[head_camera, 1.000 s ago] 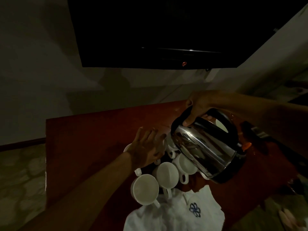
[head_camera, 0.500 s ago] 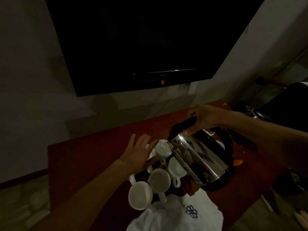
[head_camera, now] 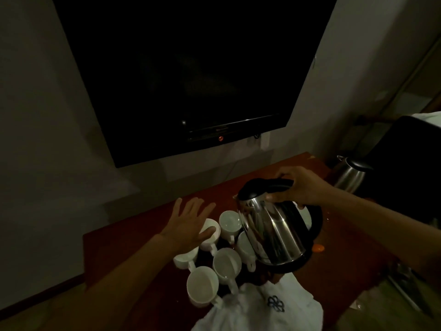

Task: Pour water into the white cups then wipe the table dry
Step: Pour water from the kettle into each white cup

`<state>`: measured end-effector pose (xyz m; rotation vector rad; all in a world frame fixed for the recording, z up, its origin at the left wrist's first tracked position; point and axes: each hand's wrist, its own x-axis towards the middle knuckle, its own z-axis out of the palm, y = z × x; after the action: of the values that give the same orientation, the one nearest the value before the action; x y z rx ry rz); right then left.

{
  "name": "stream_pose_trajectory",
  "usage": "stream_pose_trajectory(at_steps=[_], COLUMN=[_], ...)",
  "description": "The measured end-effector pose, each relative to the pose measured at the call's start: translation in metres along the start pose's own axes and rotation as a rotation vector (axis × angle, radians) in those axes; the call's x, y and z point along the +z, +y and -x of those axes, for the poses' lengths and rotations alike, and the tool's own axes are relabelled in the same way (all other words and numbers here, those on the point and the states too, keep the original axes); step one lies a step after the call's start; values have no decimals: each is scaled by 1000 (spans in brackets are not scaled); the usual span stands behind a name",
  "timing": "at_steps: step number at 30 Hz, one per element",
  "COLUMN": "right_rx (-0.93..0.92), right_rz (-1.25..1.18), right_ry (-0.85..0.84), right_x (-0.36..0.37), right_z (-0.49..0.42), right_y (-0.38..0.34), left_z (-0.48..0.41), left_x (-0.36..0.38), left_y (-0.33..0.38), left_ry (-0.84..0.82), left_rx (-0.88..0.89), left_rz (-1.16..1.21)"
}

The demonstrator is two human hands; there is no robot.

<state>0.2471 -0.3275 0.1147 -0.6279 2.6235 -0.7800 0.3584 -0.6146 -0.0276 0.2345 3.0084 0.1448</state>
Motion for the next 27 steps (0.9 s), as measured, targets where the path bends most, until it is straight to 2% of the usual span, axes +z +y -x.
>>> stream_pose_trajectory(at_steps=[7,14,23,27], right_rx=[-36,-53,-41,-43], right_rz=[-93,-140,-377,-390], right_ry=[193,322,473,576], right_x=[-20,-47,-97,-123], right_z=[36,53,64,59], right_y=[14,44,167,229], left_z=[-3,-46,-151,-204], left_x=[-14,-39,-45,-43], left_y=[12,64,164,218], left_ry=[29,85,113,102], left_rx=[24,76,71,49], left_rz=[-13,-46,-60,-22])
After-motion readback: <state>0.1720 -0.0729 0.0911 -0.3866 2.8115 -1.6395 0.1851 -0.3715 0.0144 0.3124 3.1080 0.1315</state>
